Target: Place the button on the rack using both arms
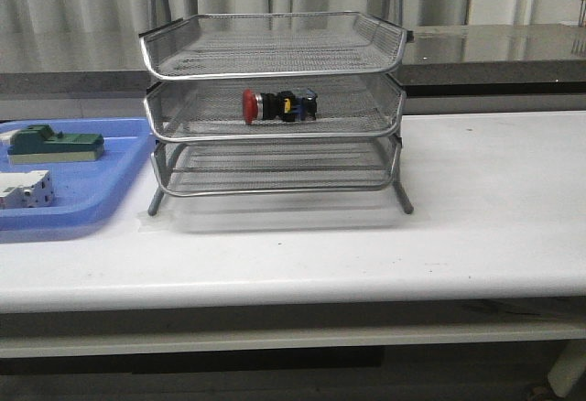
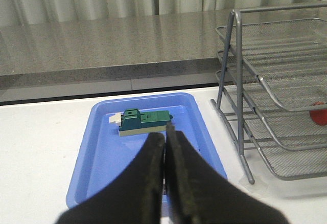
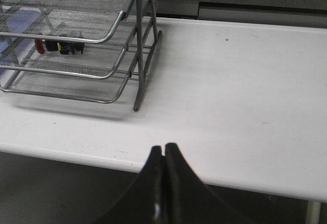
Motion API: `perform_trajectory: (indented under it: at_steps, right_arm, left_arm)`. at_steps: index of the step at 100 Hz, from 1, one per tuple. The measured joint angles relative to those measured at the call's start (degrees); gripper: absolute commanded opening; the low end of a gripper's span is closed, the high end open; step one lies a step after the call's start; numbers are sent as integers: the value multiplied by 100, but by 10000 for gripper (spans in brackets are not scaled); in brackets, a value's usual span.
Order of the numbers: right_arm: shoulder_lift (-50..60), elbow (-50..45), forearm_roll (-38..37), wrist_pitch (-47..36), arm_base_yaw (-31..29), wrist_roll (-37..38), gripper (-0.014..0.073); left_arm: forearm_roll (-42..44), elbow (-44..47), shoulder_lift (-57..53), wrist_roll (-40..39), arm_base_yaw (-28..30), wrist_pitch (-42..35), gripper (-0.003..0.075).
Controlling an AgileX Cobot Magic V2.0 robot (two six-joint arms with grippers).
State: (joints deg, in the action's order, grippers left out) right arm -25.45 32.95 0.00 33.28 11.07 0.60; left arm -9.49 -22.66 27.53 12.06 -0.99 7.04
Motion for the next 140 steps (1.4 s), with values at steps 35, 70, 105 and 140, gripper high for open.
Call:
perform_trajectory:
  at_steps: [35, 70, 105, 140]
  right_arm:
    - [503, -352, -295, -427, -90, 28, -66]
    - [1538, -1845, -92, -1540, -1027, 294, -66]
    - [2174, -3171, 179, -2684, -1156, 311, -66]
    - [2607, -3459, 167, -2872, -1156, 311, -66]
  left_arm:
    - [0, 0, 0, 0, 0, 0, 4]
    - [0, 0, 0, 0, 0, 0, 4]
    - [0, 0, 0, 0, 0, 0, 4]
    - [0, 0, 0, 0, 0, 0, 4]
